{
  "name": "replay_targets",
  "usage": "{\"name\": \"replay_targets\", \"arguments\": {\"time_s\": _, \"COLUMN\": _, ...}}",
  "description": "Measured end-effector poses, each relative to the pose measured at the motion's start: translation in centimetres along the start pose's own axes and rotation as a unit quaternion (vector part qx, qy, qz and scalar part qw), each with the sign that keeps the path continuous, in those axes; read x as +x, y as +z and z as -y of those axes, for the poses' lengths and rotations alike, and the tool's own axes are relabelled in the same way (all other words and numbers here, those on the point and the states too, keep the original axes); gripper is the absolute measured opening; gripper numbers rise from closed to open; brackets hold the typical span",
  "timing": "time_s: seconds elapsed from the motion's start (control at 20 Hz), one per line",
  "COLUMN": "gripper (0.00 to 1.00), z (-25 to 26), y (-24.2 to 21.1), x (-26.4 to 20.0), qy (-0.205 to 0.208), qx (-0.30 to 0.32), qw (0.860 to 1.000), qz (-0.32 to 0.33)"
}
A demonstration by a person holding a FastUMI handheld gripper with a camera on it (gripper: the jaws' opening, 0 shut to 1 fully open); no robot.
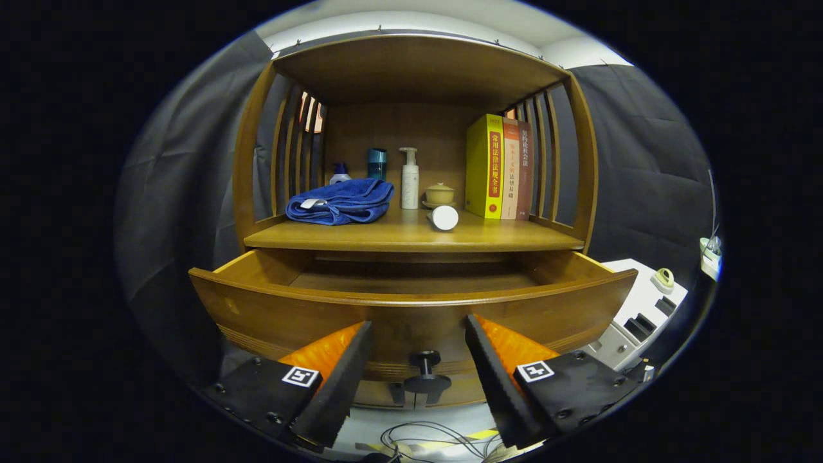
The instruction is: Pull open the drawer, take out the items inside it, and place them on the countertop above the cabinet.
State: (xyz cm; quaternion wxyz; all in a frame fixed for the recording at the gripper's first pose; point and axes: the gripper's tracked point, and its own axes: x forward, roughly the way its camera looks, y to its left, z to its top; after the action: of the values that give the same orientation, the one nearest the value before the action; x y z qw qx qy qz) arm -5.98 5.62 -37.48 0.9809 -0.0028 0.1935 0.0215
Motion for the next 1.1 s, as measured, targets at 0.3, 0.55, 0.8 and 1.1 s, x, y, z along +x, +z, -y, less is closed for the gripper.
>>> {"name": "replay_targets", "arguments": {"time_s": 0.3, "gripper": 0.96, "z": 0.0, "y": 0.3, "x": 3.0, "qy": -0.006, "qx": 0.011, "qw": 1.000, "qz": -0.007}}
{"name": "replay_targets", "arguments": {"time_s": 0.55, "gripper": 0.96, "z": 0.1, "y": 0.6, "x": 5.7, "qy": -0.009, "qx": 0.023, "qw": 1.000, "qz": -0.016}}
{"name": "replay_targets", "arguments": {"time_s": 0.8, "gripper": 0.96, "z": 0.1, "y": 0.9, "x": 8.0, "qy": -0.013, "qx": 0.018, "qw": 1.000, "qz": -0.021}}
{"name": "replay_targets", "arguments": {"time_s": 1.1, "gripper": 0.96, "z": -0.5, "y": 0.0, "x": 9.8, "qy": -0.011, "qx": 0.022, "qw": 0.999, "qz": -0.038}}
